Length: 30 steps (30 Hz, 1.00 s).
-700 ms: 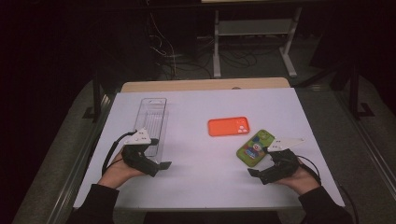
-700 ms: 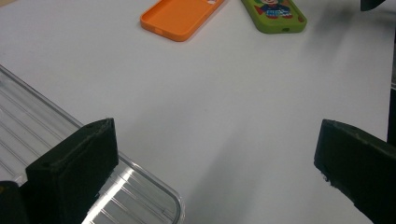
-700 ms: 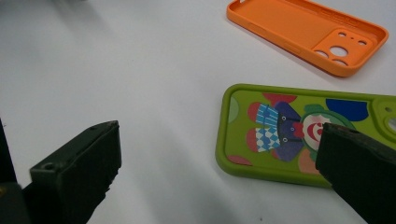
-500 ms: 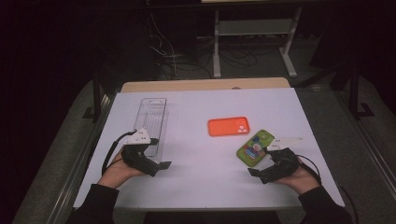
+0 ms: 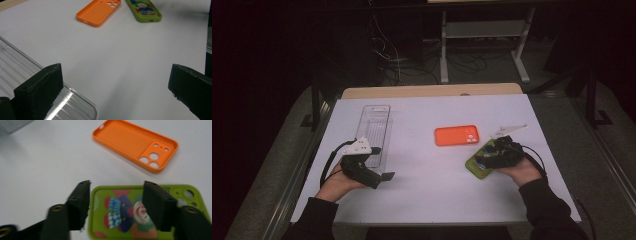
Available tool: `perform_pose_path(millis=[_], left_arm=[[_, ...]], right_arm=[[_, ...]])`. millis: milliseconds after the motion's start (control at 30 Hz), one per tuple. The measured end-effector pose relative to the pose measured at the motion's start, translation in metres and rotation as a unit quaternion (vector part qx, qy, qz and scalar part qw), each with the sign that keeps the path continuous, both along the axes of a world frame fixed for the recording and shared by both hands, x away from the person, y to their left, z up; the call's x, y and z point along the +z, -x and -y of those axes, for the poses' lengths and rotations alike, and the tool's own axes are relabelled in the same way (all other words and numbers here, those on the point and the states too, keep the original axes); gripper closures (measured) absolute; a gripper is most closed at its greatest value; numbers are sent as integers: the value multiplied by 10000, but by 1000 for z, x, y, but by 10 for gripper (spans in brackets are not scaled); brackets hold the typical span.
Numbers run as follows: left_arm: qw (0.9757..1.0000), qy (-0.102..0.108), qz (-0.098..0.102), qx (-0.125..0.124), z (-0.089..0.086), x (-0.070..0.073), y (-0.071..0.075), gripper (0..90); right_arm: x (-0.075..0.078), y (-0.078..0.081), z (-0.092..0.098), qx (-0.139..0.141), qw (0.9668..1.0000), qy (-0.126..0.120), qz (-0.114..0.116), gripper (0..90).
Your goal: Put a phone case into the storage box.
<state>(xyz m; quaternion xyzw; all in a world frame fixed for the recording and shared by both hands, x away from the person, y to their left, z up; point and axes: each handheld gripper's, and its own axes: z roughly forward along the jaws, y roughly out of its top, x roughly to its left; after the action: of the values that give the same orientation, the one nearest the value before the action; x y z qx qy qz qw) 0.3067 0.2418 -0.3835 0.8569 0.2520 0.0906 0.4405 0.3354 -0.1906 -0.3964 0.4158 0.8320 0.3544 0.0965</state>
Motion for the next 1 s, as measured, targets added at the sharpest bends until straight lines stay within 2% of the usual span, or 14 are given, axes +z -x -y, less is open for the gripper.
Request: perform_pose_path(millis=[133, 167, 200, 233, 300, 333, 367, 433, 467, 600, 767, 1000], left_arm=[[9999, 119, 32, 74, -1, 2, 0, 0], [9999, 119, 32, 74, -1, 2, 0, 0], [9999, 116, 38, 61, -1, 2, -1, 0], [9999, 96, 54, 34, -1, 2, -1, 0], [9999, 82, 63, 29, -1, 2, -1, 0], [9999, 80, 70, 16, 0, 2, -1, 0], [9999, 95, 42, 28, 0, 1, -1, 0], [9999, 97, 48, 24, 0, 2, 0, 0], [9999, 88, 74, 7, 0, 2, -1, 0], [9999, 146, 40, 71, -1, 3, 0, 0], [9998, 160, 33, 79, -1, 2, 0, 0], [9999, 110, 51, 50, -3, 3, -1, 0]], right_arm=[[-4, -22, -6, -73, 9995, 276, -113, 627], [-4, -22, -6, -73, 9995, 276, -113, 627], [-5, -27, -6, -128, 9994, 277, -172, 663], [-8, -37, -6, -199, 9991, 333, -197, 748], [-9, -41, -6, -245, 9988, 369, -188, 777], [-11, -48, -7, -270, 9987, 392, -188, 861], [-12, -51, -8, -284, 9987, 379, -213, 878], [-13, -54, -8, -289, 9987, 367, -220, 880], [-16, -60, -12, -274, 9981, 435, -350, 881], [-20, -67, -17, -260, 9971, 540, -461, 882], [-26, -75, -19, -297, 9958, 711, -504, 883], [-30, -81, -16, -406, 9955, 721, -452, 883]])
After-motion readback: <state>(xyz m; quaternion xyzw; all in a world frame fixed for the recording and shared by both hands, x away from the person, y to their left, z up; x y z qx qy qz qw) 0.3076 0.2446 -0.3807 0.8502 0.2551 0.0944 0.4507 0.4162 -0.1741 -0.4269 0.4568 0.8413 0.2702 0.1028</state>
